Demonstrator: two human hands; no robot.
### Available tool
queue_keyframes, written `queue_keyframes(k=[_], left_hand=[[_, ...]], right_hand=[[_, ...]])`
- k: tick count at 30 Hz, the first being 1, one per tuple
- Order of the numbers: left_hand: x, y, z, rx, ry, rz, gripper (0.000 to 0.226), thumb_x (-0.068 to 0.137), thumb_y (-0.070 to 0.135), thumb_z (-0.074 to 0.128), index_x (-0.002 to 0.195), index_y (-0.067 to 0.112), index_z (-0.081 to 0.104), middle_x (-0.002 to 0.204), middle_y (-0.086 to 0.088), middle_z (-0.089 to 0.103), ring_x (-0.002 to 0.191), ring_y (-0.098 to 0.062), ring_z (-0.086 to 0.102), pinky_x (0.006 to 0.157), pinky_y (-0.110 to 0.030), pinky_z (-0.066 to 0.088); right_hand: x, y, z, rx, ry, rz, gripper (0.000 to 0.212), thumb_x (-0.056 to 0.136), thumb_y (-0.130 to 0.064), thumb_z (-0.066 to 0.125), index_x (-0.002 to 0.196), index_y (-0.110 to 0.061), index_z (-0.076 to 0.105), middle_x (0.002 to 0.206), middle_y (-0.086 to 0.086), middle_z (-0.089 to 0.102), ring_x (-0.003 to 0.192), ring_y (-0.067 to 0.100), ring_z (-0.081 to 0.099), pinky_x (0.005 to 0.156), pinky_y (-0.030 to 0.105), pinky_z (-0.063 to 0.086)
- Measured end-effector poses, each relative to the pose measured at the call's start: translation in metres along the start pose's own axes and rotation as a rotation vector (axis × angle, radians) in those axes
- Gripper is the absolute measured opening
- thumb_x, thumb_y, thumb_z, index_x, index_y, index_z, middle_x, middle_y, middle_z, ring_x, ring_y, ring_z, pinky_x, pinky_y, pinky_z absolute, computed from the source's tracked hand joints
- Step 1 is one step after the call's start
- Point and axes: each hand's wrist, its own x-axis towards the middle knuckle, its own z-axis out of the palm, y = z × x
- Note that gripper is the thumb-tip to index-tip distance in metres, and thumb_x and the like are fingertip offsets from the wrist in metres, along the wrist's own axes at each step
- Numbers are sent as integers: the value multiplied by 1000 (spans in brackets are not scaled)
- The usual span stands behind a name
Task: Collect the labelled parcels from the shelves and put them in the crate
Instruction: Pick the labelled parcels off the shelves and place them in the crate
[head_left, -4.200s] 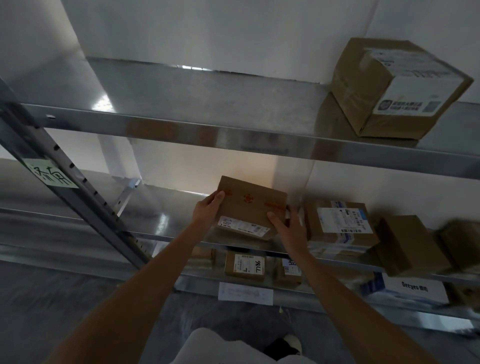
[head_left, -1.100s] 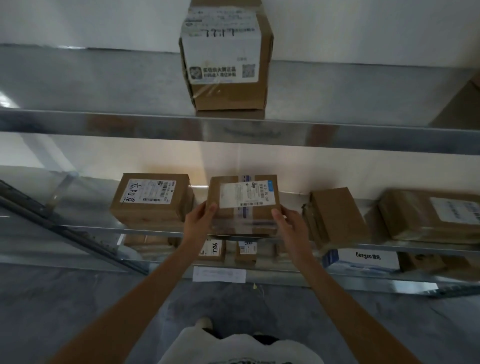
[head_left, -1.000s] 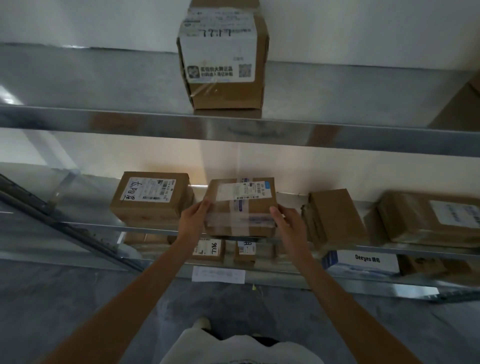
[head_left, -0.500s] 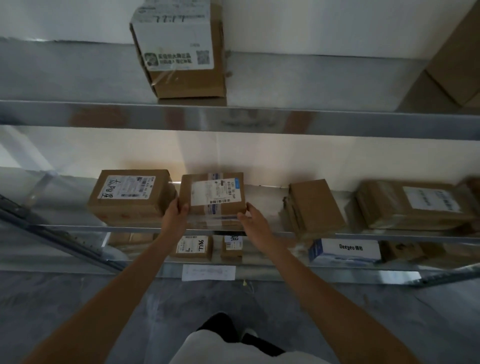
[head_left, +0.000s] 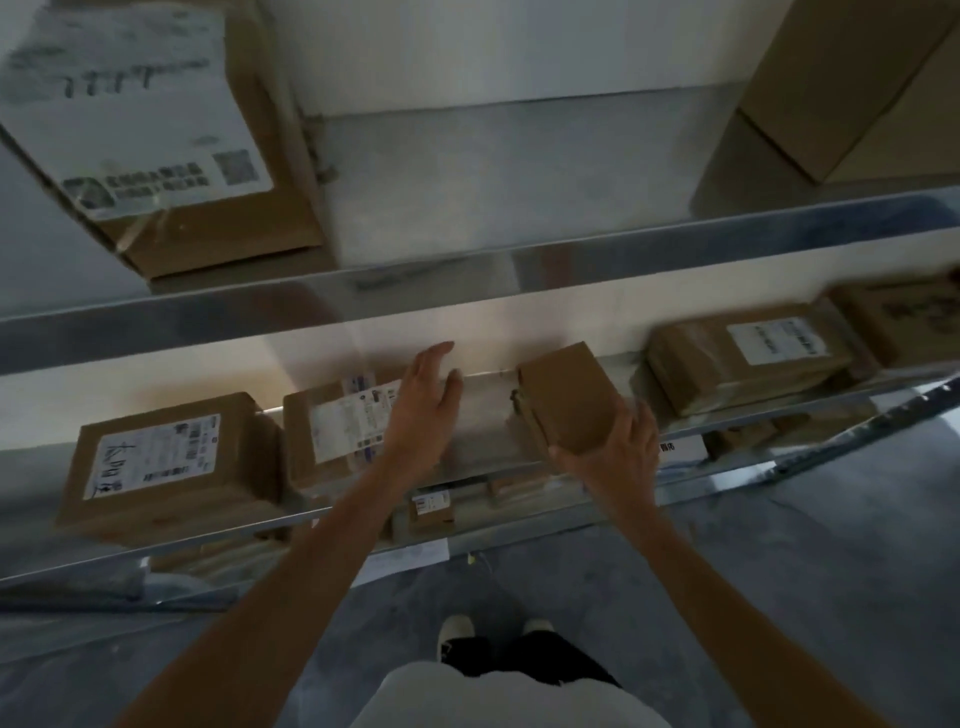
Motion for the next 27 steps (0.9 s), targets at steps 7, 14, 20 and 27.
queue_keyframes(k=[7, 14, 20, 27], left_hand=[[9, -4, 47, -62, -216, -240, 48, 101, 31, 41, 145, 14, 33, 149, -7, 37, 138, -21, 34, 114, -38, 28], [23, 31, 73, -418, -81, -521, 34, 104, 32, 30, 90, 16, 57, 91, 0, 57, 88, -13, 54, 75, -24, 38], [3, 38, 93, -582, 17, -633, 37, 101, 44, 33, 88, 24, 61, 94, -5, 65, 105, -25, 59, 102, -40, 44], [-21, 48, 96, -635, 90, -765, 45, 102, 46, 28, 89, 16, 60, 92, -8, 66, 94, -24, 61, 85, -36, 47]], right_hand=[[28, 10, 3, 234, -152, -116, 103, 57, -48, 85, 142, -22, 31, 143, 8, 23, 128, 30, 32, 103, 45, 39], [77, 25, -47, 1001, -796, 468, 87, 66, -68, 69, 136, -20, 49, 138, 10, 52, 112, 39, 61, 83, 53, 57], [90, 46, -59, 1080, -993, 495, 85, 76, -80, 43, 140, -24, 49, 142, 11, 51, 117, 44, 57, 87, 61, 52], [74, 49, -55, 1092, -805, 277, 47, 95, -40, 56, 135, -25, 37, 135, 10, 53, 117, 38, 59, 79, 48, 58]])
